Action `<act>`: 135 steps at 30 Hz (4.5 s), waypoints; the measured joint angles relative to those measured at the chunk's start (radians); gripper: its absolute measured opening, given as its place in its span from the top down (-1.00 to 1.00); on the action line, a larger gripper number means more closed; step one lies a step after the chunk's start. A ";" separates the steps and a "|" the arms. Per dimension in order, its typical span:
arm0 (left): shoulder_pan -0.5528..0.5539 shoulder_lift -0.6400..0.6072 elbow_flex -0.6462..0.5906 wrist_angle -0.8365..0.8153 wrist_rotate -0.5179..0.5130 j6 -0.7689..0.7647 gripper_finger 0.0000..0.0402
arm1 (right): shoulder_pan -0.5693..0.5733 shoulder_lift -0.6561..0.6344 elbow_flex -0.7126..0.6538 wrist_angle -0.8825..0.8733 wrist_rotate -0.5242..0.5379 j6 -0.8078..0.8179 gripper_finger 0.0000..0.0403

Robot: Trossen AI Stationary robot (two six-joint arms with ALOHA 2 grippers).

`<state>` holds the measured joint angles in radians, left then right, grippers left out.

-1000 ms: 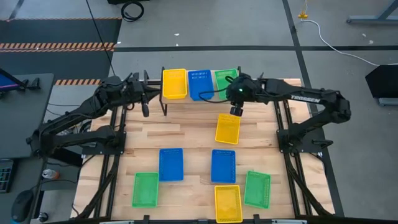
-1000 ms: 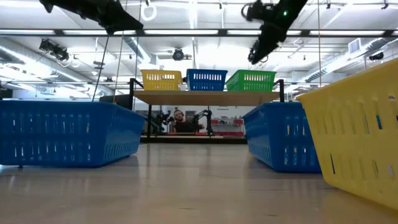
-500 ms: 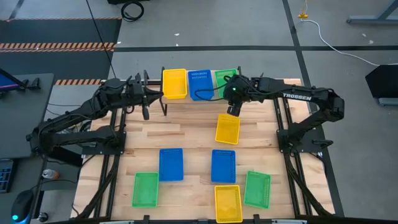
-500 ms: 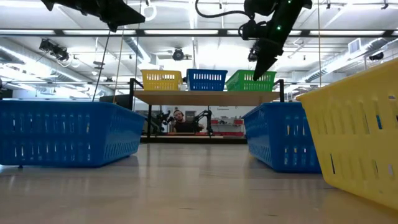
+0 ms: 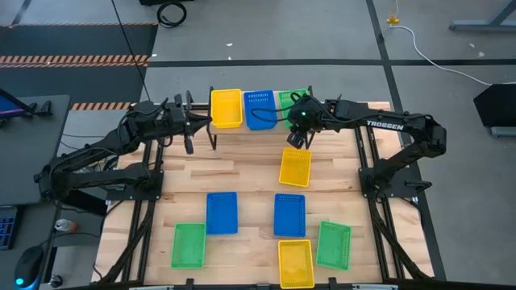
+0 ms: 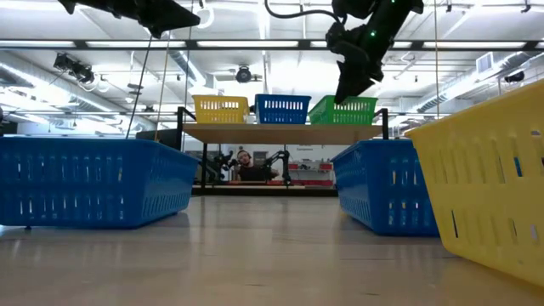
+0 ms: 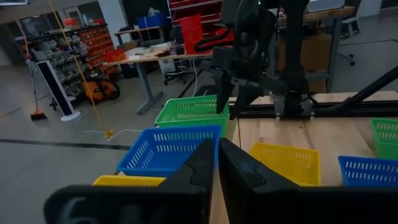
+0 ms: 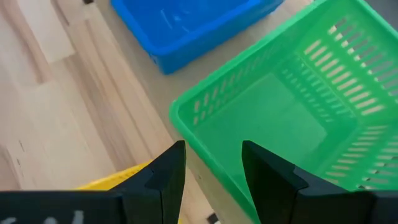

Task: Stack baskets on shelf by color
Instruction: Put the middle green basket on the shelf, then adjust the blue basket on the shelf

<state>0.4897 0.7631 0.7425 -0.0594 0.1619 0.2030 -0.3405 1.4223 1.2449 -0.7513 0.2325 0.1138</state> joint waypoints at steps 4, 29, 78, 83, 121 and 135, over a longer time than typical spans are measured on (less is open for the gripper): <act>0.001 0.000 0.000 0.006 0.000 0.002 0.87 | 0.000 0.000 0.000 0.007 0.012 0.068 0.18; 0.002 0.000 0.000 0.008 0.000 0.001 0.84 | 0.001 0.000 0.000 0.025 -0.002 0.284 0.18; 0.002 0.000 0.001 0.023 -0.019 0.000 0.81 | 0.088 0.305 0.273 0.189 -0.018 -0.294 0.18; 0.002 0.000 0.001 0.019 -0.019 0.002 0.80 | 0.089 0.394 0.391 0.066 -0.020 -0.242 0.18; 0.002 -0.046 0.001 -0.021 -0.019 0.000 0.82 | 0.090 0.424 0.442 -0.020 0.065 0.130 0.18; 0.002 -0.046 0.001 -0.020 -0.019 0.001 0.82 | 0.109 0.424 0.442 -0.037 0.118 0.194 0.18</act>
<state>0.4915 0.7170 0.7437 -0.0795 0.1432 0.2039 -0.2312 1.8465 1.6867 -0.7884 0.3501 0.3073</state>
